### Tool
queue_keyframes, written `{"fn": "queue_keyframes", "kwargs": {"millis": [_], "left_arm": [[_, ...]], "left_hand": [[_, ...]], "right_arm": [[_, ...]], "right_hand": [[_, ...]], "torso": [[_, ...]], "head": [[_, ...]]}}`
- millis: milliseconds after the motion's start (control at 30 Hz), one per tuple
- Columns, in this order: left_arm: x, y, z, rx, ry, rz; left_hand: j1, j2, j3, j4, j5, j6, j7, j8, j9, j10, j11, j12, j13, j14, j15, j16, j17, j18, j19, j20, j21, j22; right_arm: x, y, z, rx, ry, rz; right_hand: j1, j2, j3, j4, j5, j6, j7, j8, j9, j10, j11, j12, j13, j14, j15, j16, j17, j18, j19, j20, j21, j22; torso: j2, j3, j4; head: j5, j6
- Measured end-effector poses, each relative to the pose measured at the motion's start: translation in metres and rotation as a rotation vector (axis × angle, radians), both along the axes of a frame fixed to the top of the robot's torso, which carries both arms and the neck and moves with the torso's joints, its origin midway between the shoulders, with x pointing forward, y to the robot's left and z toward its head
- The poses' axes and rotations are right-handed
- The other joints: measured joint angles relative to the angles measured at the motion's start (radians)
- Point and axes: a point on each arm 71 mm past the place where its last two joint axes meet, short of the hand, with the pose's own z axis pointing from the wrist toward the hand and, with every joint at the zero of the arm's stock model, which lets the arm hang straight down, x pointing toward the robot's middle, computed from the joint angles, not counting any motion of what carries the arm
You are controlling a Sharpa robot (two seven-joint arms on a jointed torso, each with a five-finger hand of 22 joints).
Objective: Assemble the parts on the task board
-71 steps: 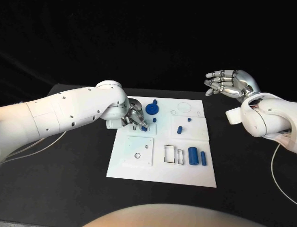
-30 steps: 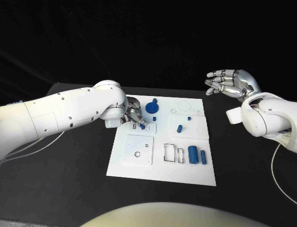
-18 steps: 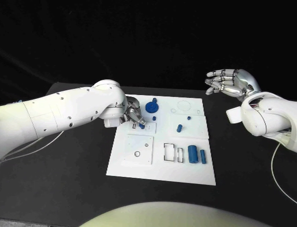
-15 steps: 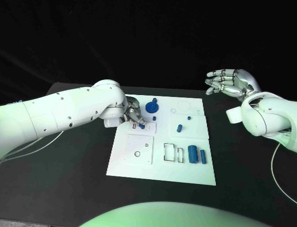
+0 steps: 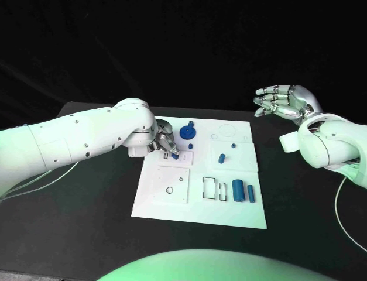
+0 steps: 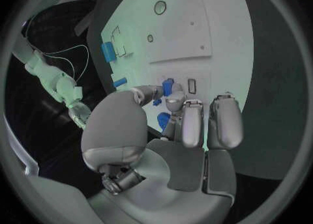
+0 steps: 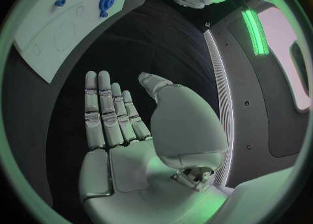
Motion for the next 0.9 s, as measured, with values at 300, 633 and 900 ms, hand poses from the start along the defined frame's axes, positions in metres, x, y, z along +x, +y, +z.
{"fn": "queue_keyframes", "kwargs": {"millis": [300, 633, 900], "left_arm": [[0.0005, -0.0041, 0.0004, 0.002, 0.0, -0.012], [0.0026, -0.007, 0.0003, 0.006, 0.003, -0.018], [0.0038, -0.0075, 0.0002, 0.013, 0.009, -0.02]], "left_hand": [[0.0, 0.0, 0.0, 0.0, 0.003, 0.0, 0.0, 0.0, 0.004, 0.0, 0.0, 0.0, 0.0, 0.0, 0.0, 0.0, 0.0, 0.0, 0.004, -0.004, 0.0, 0.0], [0.0, 0.0, 0.0, 0.0, 0.004, 0.005, -0.002, 0.0, 0.003, 0.0, 0.0, 0.0, 0.0, 0.0, 0.0, 0.0, 0.0, 0.0, 0.004, -0.004, 0.0, 0.0], [0.0, 0.0, -0.003, -0.003, 0.004, 0.006, -0.002, 0.004, 0.001, 0.0, 0.0, 0.0, -0.003, 0.0, 0.0, 0.0, 0.0, 0.0, 0.004, -0.004, 0.0, 0.0]], "right_arm": [[0.0, 0.0004, -0.0003, 0.001, 0.001, 0.0], [-0.0002, 0.0007, -0.0009, 0.001, 0.002, 0.001], [-0.0003, 0.0008, -0.0011, 0.001, 0.002, 0.001]], "right_hand": [[0.0, 0.0, 0.0, 0.0, 0.0, 0.0, 0.0, 0.0, 0.0, 0.0, 0.0, 0.0, 0.0, 0.0, 0.0, 0.0, 0.0, 0.0, 0.0, 0.0, 0.0, 0.0], [0.0, 0.0, 0.0, 0.0, 0.0, 0.0, 0.0, 0.0, 0.0, 0.0, 0.0, 0.004, -0.002, -0.004, 0.004, -0.004, -0.001, 0.0, 0.0, 0.0, 0.0, -0.002], [0.0, 0.0, 0.0, 0.0, 0.0, 0.0, 0.0, 0.0, -0.001, 0.0, 0.0, 0.004, -0.002, -0.004, 0.004, -0.004, -0.001, 0.0, 0.0, 0.0, -0.004, -0.003]], "torso": [[0.0, 0.0006, -0.0001], [0.0, 0.0013, -0.0012], [0.0, 0.0015, -0.0012]], "head": [[0.002, -0.001], [0.002, 0.0], [0.0, -0.002]]}}
